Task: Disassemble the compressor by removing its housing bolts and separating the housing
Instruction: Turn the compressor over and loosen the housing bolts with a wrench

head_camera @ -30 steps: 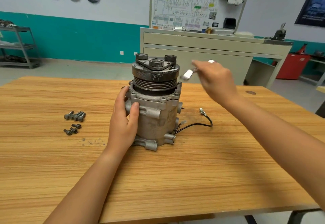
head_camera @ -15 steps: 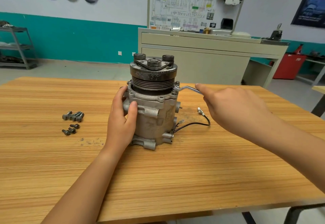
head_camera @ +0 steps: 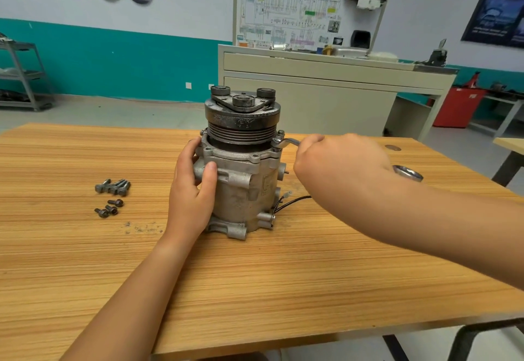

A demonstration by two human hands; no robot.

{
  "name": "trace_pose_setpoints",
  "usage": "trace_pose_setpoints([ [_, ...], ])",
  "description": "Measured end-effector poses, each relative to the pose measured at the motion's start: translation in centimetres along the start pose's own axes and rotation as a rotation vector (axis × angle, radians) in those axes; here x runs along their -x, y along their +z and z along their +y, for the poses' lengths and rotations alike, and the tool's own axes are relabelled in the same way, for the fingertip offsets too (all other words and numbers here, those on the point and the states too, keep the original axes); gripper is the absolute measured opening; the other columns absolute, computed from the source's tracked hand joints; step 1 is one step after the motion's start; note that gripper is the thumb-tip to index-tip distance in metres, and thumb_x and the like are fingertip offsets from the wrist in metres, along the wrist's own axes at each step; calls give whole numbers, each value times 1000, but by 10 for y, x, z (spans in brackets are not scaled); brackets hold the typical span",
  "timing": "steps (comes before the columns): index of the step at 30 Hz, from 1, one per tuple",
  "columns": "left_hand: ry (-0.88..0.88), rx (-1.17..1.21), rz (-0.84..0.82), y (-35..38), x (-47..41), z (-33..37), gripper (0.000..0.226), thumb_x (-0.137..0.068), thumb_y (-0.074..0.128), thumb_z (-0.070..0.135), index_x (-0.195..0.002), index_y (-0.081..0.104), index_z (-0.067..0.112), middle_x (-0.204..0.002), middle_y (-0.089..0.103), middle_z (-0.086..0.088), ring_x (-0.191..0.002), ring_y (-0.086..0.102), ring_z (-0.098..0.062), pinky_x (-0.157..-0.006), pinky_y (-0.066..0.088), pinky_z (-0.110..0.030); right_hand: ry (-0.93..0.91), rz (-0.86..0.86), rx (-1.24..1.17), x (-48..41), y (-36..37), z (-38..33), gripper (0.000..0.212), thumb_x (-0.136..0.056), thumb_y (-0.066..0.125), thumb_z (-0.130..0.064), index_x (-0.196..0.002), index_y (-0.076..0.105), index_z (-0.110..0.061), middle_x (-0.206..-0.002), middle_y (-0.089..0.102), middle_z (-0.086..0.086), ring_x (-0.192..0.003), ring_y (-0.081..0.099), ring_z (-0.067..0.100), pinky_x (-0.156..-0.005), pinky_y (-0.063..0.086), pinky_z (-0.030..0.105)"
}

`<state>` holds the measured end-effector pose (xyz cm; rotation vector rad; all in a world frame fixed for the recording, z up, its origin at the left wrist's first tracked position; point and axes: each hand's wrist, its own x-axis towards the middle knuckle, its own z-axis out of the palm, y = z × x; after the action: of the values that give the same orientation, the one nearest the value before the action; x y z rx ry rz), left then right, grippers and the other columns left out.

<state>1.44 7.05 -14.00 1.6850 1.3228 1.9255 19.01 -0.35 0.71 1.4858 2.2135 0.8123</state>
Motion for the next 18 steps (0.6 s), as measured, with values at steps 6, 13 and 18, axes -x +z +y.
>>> trace_pose_setpoints([
  [6, -5, 7, -3, -1, 0, 0, 43, -89, 42, 35, -130, 33, 39, -124, 41, 30, -117, 37, 16, -99, 32, -11, -96, 112, 194, -2, 11, 3, 49, -90, 34, 10, -138, 21, 11, -89, 43, 8, -44, 26, 17, -35, 23, 27],
  [13, -2, -14, 7, 0, 0, 2, 42, -88, 42, 33, -130, 32, 38, -131, 42, 15, -123, 39, 2, -105, 33, -26, -147, 358, 141, -36, 62, 58, 49, -98, 26, -25, -143, 11, -11, -67, 44, 0, -45, 33, 14, -39, 19, 23],
  [18, 4, -41, 3, -1, 0, 0, 42, -89, 41, 35, -130, 31, 38, -133, 42, 13, -126, 39, -1, -107, 33, -29, -213, 664, -104, -73, 92, 71, 36, -68, 71, 12, -103, 62, 8, -56, 56, 17, -39, 51, 27, -38, 40, 26],
])
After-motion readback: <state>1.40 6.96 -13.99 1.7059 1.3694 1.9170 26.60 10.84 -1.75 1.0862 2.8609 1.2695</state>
